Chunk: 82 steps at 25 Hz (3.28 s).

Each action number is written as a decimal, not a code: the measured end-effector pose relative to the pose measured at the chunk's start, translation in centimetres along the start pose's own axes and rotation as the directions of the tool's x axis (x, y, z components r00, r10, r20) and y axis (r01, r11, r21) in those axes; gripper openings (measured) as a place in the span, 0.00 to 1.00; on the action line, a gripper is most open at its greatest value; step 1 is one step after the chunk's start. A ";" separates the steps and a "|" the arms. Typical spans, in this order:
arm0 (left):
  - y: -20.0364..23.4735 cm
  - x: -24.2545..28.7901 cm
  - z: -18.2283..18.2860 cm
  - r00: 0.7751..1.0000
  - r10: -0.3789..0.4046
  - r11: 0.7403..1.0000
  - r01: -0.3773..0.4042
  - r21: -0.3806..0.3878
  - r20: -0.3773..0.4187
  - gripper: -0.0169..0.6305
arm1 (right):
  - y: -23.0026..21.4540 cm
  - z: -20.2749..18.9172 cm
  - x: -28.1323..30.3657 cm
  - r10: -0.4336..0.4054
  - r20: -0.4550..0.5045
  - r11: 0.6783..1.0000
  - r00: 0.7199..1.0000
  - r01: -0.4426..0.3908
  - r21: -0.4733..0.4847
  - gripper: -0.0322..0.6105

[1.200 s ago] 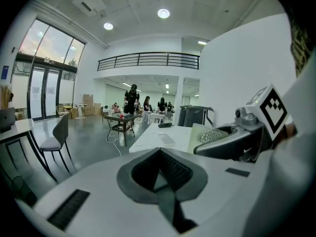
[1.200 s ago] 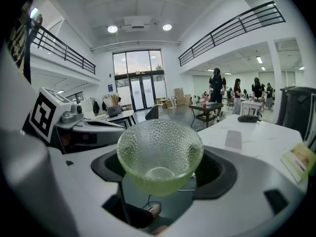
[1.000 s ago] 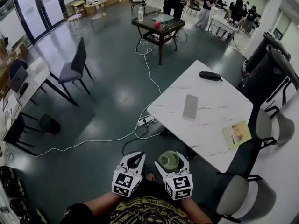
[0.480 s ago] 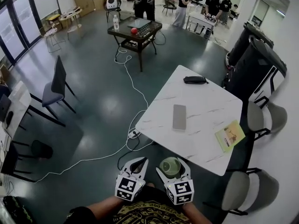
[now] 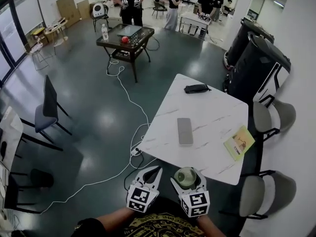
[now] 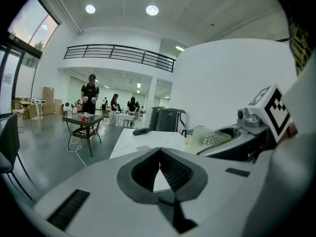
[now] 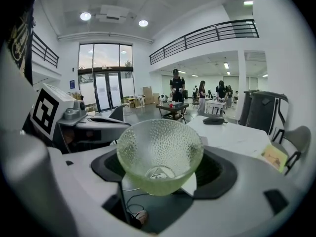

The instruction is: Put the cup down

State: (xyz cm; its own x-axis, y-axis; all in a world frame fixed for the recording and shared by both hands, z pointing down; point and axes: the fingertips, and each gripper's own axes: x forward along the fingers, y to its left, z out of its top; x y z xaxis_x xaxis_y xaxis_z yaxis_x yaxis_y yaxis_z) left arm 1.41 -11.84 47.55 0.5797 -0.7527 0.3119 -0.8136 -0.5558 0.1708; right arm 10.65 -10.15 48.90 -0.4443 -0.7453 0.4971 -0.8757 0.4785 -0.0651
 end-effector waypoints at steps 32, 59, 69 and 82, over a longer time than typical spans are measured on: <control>6.0 3.5 1.6 0.996 -0.090 0.995 0.090 0.033 0.018 0.04 | -2.8 4.3 5.7 -0.165 0.031 0.986 0.986 0.165 0.008 0.65; 6.4 18.2 1.9 0.996 -0.013 1.000 0.014 0.015 -0.092 0.04 | -14.0 4.7 14.4 -0.061 0.022 0.998 0.998 0.062 -0.031 0.65; 7.6 21.2 0.1 0.990 0.027 1.000 -0.027 0.001 -0.139 0.04 | -15.3 4.0 16.8 -0.027 0.028 0.999 0.999 0.028 -0.039 0.65; 8.5 23.1 -3.0 0.977 0.060 0.998 -0.065 -0.017 -0.206 0.04 | -15.7 2.0 19.6 0.023 0.009 0.998 1.000 -0.022 -0.052 0.65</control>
State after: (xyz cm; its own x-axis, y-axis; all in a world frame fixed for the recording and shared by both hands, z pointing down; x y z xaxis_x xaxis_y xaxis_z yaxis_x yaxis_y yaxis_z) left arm 7.80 -32.91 59.00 0.5079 -0.6963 0.5071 -0.8504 -0.4993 0.1661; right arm 15.31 -33.14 57.94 -0.4659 -0.7383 0.4877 -0.8543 0.5188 -0.0308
